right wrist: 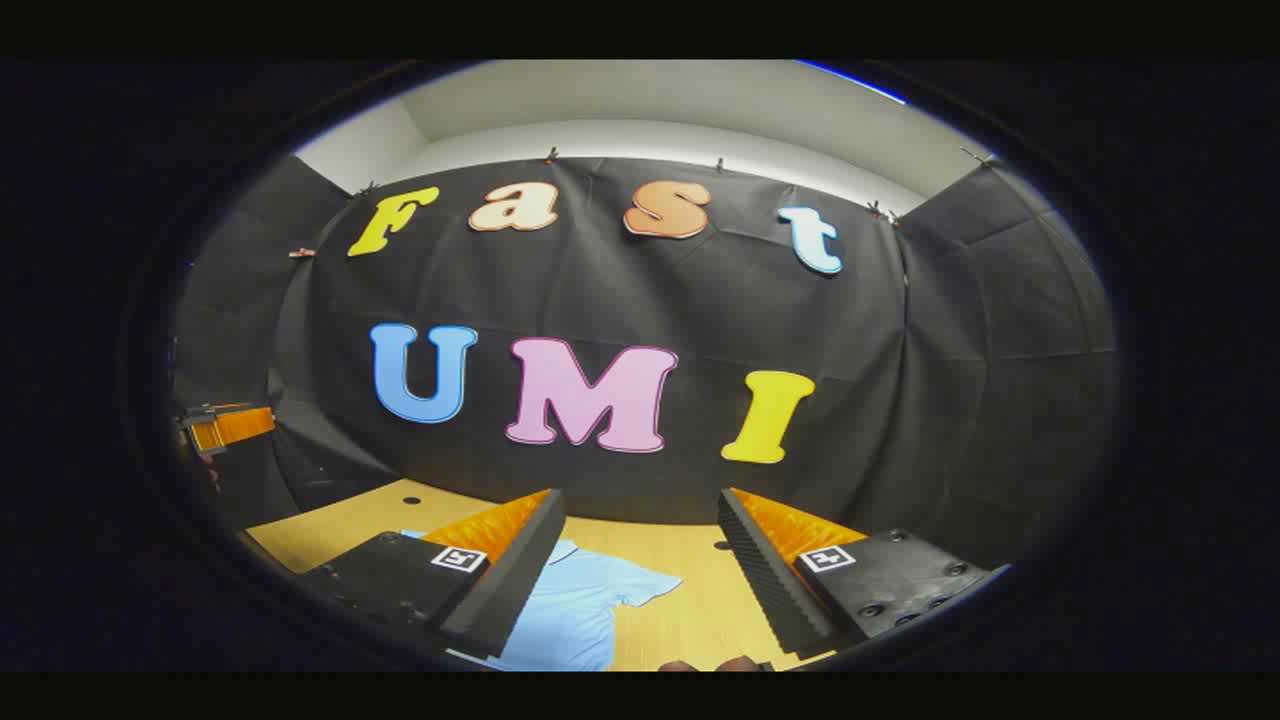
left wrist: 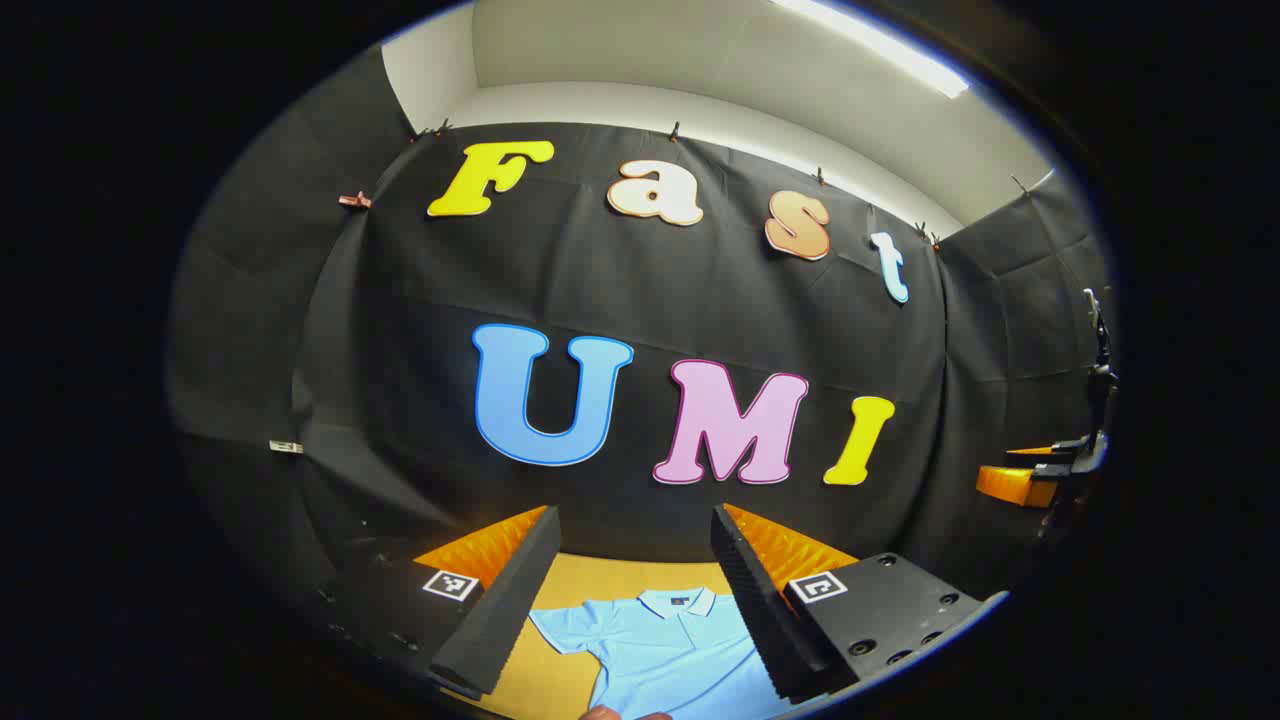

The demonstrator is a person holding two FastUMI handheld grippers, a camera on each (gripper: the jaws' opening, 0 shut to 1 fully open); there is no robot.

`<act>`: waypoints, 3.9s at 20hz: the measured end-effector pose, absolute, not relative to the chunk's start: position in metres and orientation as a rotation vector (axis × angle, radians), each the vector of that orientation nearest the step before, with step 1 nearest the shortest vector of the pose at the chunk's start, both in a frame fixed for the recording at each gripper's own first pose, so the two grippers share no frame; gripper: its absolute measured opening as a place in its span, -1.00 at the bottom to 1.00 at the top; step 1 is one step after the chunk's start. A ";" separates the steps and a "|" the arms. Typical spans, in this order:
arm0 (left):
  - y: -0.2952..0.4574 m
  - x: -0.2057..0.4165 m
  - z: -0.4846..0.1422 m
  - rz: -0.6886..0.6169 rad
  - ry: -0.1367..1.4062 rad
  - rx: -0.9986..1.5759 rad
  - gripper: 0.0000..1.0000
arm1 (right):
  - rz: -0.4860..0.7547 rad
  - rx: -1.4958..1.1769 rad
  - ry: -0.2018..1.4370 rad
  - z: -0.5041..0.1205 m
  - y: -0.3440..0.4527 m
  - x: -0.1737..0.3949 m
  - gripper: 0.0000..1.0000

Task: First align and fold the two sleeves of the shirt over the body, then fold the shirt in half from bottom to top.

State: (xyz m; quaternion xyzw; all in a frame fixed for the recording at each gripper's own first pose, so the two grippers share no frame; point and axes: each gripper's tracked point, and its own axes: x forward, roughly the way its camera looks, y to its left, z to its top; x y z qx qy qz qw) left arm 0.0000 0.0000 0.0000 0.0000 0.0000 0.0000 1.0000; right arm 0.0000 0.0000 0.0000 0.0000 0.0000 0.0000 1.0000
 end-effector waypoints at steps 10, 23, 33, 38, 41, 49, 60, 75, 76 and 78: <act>-0.007 -0.001 -0.002 -0.014 0.006 0.005 0.94 | -0.003 -0.006 0.009 -0.004 -0.007 -0.002 0.94; 0.008 0.001 0.005 -0.007 -0.003 0.023 0.94 | 0.003 -0.007 0.018 -0.005 0.008 0.006 0.94; 0.031 0.002 0.007 -0.001 -0.015 0.026 0.94 | 0.041 -0.065 0.042 -0.002 0.019 0.028 0.94; 0.042 0.013 0.001 0.053 0.001 0.012 0.94 | 0.149 -0.067 0.123 -0.022 0.023 0.083 0.94; 0.042 0.027 -0.005 0.095 0.004 0.027 0.94 | 0.205 -0.050 0.196 -0.064 0.021 0.136 0.94; 0.020 0.104 -0.033 0.230 0.063 0.032 0.94 | 0.256 0.016 0.550 -0.268 -0.021 0.274 0.95; 0.004 0.143 -0.085 0.300 0.180 0.034 0.94 | 0.237 0.016 0.959 -0.488 -0.024 0.312 0.96; 0.052 0.144 -0.094 0.277 0.219 0.029 0.94 | 0.268 0.179 0.853 -0.427 0.036 0.324 -0.90; 0.056 0.145 -0.101 0.274 0.228 0.010 0.94 | 0.296 0.215 0.834 -0.413 0.052 0.323 -0.94; 0.068 0.144 -0.124 0.281 0.280 -0.018 0.94 | 0.351 0.281 0.833 -0.396 0.086 0.316 -0.90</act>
